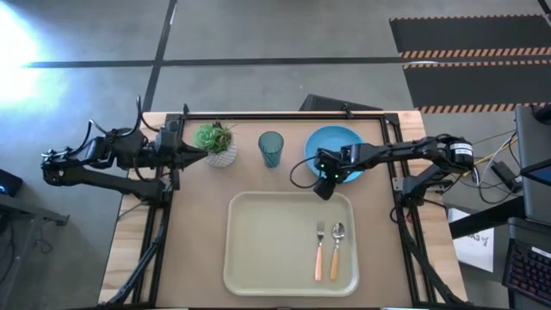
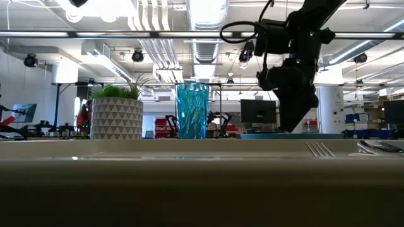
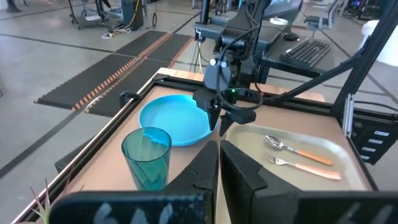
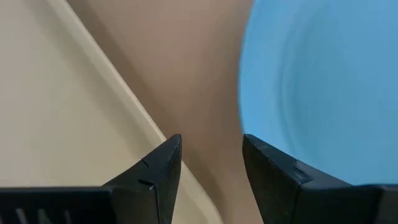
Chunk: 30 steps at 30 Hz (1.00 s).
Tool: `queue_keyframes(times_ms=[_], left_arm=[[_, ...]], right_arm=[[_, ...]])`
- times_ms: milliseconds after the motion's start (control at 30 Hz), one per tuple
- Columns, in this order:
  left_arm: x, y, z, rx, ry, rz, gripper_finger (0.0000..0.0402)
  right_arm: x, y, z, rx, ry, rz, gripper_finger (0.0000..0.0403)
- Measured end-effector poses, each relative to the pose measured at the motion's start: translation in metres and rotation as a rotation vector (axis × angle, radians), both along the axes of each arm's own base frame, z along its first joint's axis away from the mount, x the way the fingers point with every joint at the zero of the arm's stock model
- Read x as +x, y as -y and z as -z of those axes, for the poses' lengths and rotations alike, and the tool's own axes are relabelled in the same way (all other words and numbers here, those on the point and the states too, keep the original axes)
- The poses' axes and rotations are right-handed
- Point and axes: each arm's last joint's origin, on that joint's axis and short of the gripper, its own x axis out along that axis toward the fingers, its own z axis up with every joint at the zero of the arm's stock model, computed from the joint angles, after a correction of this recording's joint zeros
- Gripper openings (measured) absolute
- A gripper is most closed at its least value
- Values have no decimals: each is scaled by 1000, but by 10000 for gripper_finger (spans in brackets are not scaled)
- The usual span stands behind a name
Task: Pick and place plate/cup/fork/spoon on tray
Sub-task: Put the blue plate on the gray tray to the left of the light pink fork
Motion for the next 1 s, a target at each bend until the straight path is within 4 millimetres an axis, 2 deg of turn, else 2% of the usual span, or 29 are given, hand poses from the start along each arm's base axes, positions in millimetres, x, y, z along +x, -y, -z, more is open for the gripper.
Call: queue_keyframes(times_ms=[400,800,1000], left_arm=[[0,0,0,-3,0,10,0],[0,0,0,-3,-1,9,0],[0,0,0,-3,0,9,0]], right_arm=[[-11,9,18,26,1,33,160],[0,12,3,32,65,15,160],[-7,11,-2,-5,-60,-24,160]])
